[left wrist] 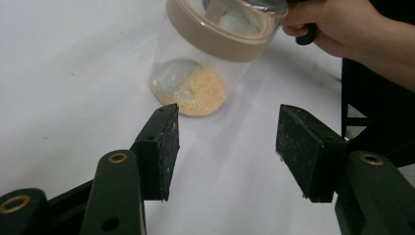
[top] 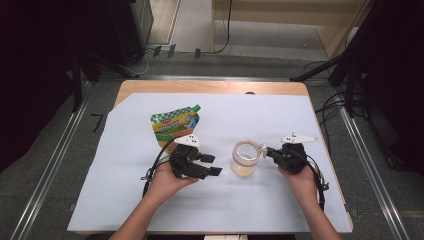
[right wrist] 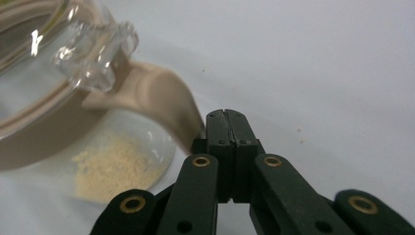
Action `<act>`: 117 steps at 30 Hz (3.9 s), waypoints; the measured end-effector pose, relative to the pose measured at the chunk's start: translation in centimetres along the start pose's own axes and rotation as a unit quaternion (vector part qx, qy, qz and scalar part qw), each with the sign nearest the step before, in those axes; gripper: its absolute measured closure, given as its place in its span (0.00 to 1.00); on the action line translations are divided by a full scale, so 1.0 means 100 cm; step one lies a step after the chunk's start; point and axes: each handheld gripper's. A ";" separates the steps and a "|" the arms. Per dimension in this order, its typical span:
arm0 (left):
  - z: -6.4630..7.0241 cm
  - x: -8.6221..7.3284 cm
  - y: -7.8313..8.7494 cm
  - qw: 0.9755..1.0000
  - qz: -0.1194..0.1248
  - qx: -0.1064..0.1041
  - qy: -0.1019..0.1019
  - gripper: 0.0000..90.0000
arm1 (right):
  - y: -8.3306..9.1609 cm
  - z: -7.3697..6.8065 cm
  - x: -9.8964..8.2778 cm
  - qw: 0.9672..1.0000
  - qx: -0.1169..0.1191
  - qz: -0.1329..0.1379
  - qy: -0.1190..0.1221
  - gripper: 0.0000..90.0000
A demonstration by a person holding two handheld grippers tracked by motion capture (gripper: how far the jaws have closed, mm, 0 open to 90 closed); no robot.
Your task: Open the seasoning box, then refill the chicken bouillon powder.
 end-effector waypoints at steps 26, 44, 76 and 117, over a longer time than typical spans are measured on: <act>0.000 0.034 -0.025 0.999 0.012 -0.017 -0.032 0.23 | -0.025 -0.010 0.002 0.999 0.033 -0.024 0.025 1.00; 0.013 0.035 -0.054 0.996 0.013 0.024 -0.088 0.10 | -0.017 -0.016 0.009 1.000 0.026 0.000 0.012 1.00; 0.024 0.047 -0.044 0.989 0.023 0.059 -0.133 0.14 | -0.017 -0.020 0.006 1.000 0.016 -0.001 0.011 1.00; 0.043 0.097 -0.042 0.993 0.039 0.046 -0.102 0.14 | -0.017 -0.021 0.005 1.000 0.014 0.002 0.006 1.00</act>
Point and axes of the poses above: each handheld gripper's, and its own axes: y roughly backward along the jaws, x roughly out of its top, z roughly to its right, and after that the axes turned 12 degrees about x, right-handed
